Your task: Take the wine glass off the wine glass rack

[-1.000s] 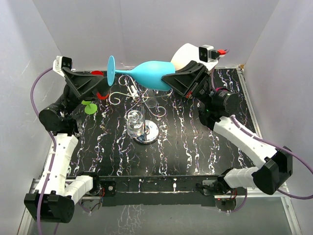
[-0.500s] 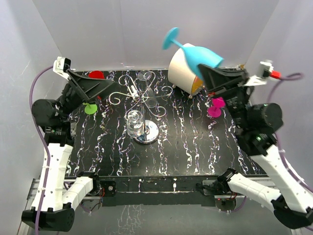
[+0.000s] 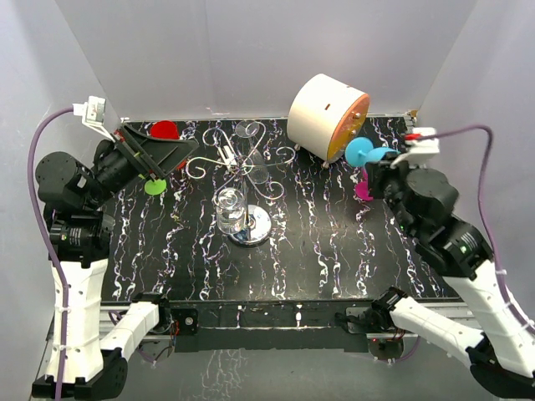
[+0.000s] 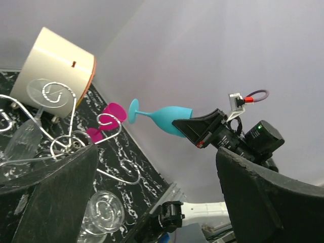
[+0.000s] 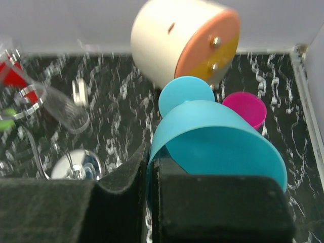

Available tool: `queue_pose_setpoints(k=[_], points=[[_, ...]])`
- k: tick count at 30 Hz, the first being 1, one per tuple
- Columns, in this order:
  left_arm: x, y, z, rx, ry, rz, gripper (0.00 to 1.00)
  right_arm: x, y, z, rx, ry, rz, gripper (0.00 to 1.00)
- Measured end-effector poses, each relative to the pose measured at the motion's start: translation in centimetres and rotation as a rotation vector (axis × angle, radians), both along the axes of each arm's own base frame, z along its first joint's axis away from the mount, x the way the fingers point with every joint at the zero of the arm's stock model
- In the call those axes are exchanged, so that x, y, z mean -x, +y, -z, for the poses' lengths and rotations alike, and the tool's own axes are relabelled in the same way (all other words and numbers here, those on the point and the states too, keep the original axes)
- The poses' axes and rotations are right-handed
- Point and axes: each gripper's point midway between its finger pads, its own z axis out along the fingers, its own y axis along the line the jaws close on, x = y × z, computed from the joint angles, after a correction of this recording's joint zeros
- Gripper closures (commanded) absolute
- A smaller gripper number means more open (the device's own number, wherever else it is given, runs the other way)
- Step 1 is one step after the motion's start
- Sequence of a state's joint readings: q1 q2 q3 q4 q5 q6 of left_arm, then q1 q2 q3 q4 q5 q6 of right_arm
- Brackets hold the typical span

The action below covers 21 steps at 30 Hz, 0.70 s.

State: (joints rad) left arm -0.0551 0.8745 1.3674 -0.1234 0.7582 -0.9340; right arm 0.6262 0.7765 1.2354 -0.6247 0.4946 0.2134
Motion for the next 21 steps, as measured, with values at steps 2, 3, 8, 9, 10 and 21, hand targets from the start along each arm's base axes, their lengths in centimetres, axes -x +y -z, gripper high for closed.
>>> queue_pose_setpoints(k=[2, 3, 8, 9, 10, 21], points=[[-0.6, 0.2, 0.8, -0.027, 0.015, -0.022, 0.01, -0.4, 1.0, 1.9, 0.059, 0.105, -0.031, 1.0], [-0.7, 0.3, 1.1, -0.037, 0.021, -0.029, 0.01, -0.6, 1.4, 2.6, 0.078, 0.146, -0.044, 1.0], [-1.2, 0.8, 2.5, -0.084, 0.058, -0.069, 0.01, -2.1, 4.3, 7.1, 0.167, 0.384, -0.103, 1.0], [-1.2, 0.9, 2.6, -0.09, 0.059, -0.077, 0.01, -2.5, 4.9, 8.4, 0.185, 0.436, -0.113, 1.0], [-1.1, 1.0, 2.6, -0.095, 0.057, -0.084, 0.01, -2.6, 5.4, 9.9, 0.2, 0.491, -0.121, 1.0], [0.9, 1.6, 1.6, -0.127, -0.001, -0.122, 0.01, -3.8, -0.1, 19.0, 0.137, 0.848, 0.084, 1.0]])
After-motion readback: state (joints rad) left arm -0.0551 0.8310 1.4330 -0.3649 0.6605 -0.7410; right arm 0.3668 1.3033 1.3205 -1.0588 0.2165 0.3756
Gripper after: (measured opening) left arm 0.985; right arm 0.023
